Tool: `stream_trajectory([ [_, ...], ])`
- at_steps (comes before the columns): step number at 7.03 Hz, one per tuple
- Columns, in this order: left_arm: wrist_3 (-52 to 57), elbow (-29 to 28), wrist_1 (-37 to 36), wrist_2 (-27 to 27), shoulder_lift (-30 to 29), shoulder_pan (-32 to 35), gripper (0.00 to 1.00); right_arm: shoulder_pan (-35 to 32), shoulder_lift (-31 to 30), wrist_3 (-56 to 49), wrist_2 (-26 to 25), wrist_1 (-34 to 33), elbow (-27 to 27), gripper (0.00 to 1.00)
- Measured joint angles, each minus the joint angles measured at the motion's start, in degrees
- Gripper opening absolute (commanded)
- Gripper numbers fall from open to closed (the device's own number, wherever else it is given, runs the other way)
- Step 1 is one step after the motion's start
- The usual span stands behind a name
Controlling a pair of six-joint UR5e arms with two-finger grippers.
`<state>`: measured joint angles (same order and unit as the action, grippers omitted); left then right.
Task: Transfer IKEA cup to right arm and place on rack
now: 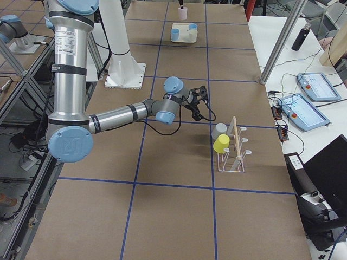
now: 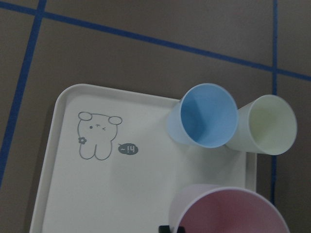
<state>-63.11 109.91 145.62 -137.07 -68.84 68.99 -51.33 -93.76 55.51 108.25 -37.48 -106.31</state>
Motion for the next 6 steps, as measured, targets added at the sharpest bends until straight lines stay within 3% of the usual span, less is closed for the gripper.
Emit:
stream_trajectory([
  [2, -4.8, -0.09, -2.19, -6.16, -6.51, 0.71, 0.0, 0.03, 0.33, 2.25, 0.05, 1.87, 0.2, 1.0],
  [4, -7.53, -0.17, -4.68, -6.66, -14.32, -0.16, 0.0, 0.07, 1.05, 9.53, 0.17, 2.75, -0.46, 1.0],
  [6, -19.43, 0.29, -5.33, -5.08, -23.56, -4.57, 0.0, 1.19, 3.14, 26.06, 0.53, 10.06, -0.19, 1.0],
])
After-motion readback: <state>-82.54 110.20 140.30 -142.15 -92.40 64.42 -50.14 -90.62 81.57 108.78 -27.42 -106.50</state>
